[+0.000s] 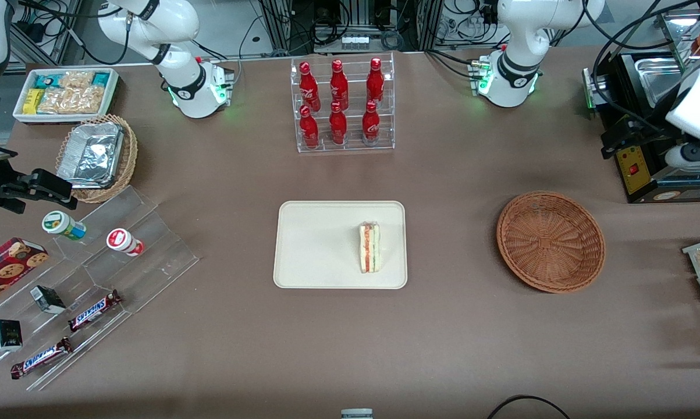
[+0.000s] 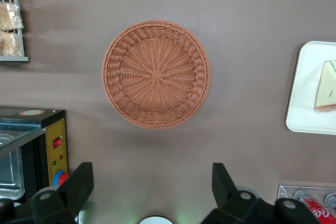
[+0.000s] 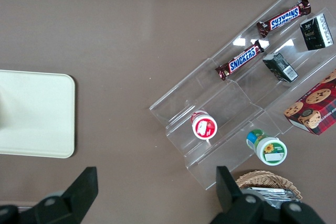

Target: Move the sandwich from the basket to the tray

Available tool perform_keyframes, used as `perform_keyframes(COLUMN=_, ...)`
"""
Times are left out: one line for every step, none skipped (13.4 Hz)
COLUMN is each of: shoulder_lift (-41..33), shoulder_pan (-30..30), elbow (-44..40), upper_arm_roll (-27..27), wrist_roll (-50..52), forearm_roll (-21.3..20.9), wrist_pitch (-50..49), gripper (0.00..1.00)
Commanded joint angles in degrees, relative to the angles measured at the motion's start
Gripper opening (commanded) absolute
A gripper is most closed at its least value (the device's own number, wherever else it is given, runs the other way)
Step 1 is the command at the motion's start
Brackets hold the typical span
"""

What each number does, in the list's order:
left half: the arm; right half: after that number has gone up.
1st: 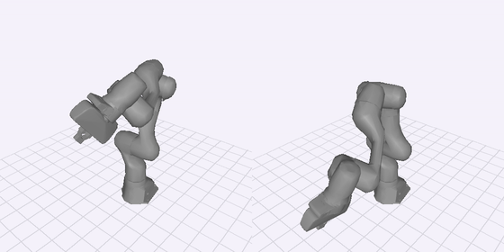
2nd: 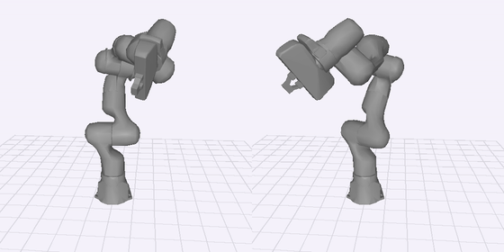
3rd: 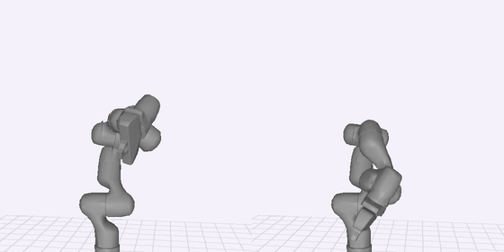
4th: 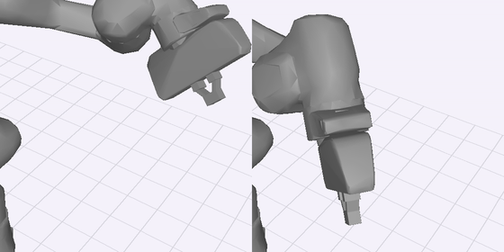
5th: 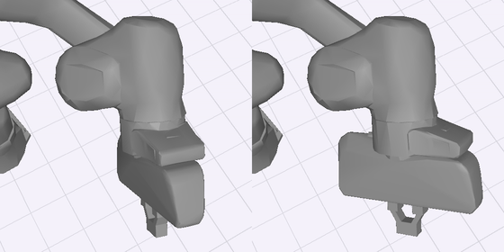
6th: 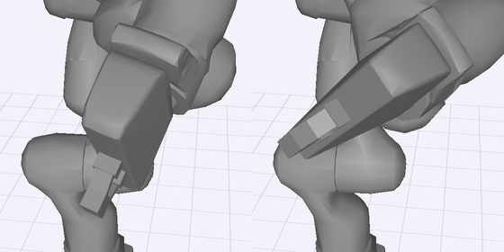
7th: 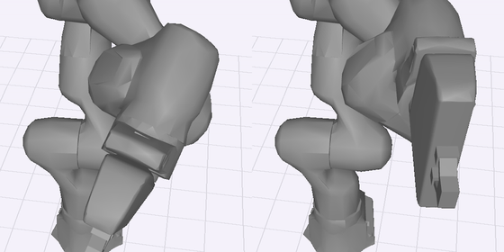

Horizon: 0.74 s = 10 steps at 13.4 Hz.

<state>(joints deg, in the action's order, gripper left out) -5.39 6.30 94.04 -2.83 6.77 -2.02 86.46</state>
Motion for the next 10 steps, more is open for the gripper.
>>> perform_keyframes(shoulder_lift=-0.41, shoulder_pan=-0.58, elbow=-0.52, upper_arm_roll=0.64, wrist_roll=-0.71, forearm_roll=0.70, wrist_pitch=-1.56, gripper=1.00)
perform_keyframes(shoulder_lift=-0.41, shoulder_pan=-0.50, elbow=-0.43, upper_arm_roll=0.72, wrist_roll=-0.53, forearm_roll=0.70, wrist_pitch=-1.65, gripper=1.00)
perform_keyframes(shoulder_lift=-0.41, shoulder_pan=-0.50, elbow=-0.35, upper_arm_roll=0.81, wrist_roll=-0.36, forearm_roll=0.70, wrist_pitch=-1.65, gripper=1.00)
perform_keyframes(shoulder_lift=-0.33, shoulder_pan=-0.50, elbow=-0.34, upper_arm_roll=0.90, wrist_roll=-0.36, forearm_roll=0.78, wrist_pitch=-1.56, gripper=1.00)
perform_keyframes(shoulder_lift=-0.15, shoulder_pan=-0.50, elbow=-0.61, upper_arm_roll=1.16, wrist_roll=-0.44, forearm_roll=1.13, wrist_pitch=-1.39, gripper=1.00)
perform_keyframes(shoulder_lift=-0.15, shoulder_pan=-0.67, elbow=-0.61, upper_arm_roll=1.16, wrist_roll=-0.44, forearm_roll=2.44, wrist_pitch=-1.04, gripper=1.00)
perform_keyframes(shoulder_lift=-0.06, shoulder_pan=-0.59, elbow=-0.70, upper_arm_roll=1.08, wrist_roll=-0.36, forearm_roll=3.15, wrist_pitch=-0.95, gripper=1.00)
perform_keyframes(shoulder_lift=0.03, shoulder_pan=-0.50, elbow=-0.70, upper_arm_roll=1.07, wrist_roll=-0.36, forearm_roll=2.98, wrist_pitch=-0.86, gripper=1.00)
perform_keyframes(shoulder_lift=-0.06, shoulder_pan=-0.41, elbow=-0.61, upper_arm_roll=1.07, wrist_roll=-0.44, forearm_roll=2.55, wrist_pitch=-0.77, gripper=1.00)
perform_keyframes(shoulder_lift=-0.06, shoulder_pan=-0.41, elbow=-0.52, upper_arm_roll=1.16, wrist_roll=-0.44, forearm_roll=2.37, wrist_pitch=-0.77, gripper=1.00)
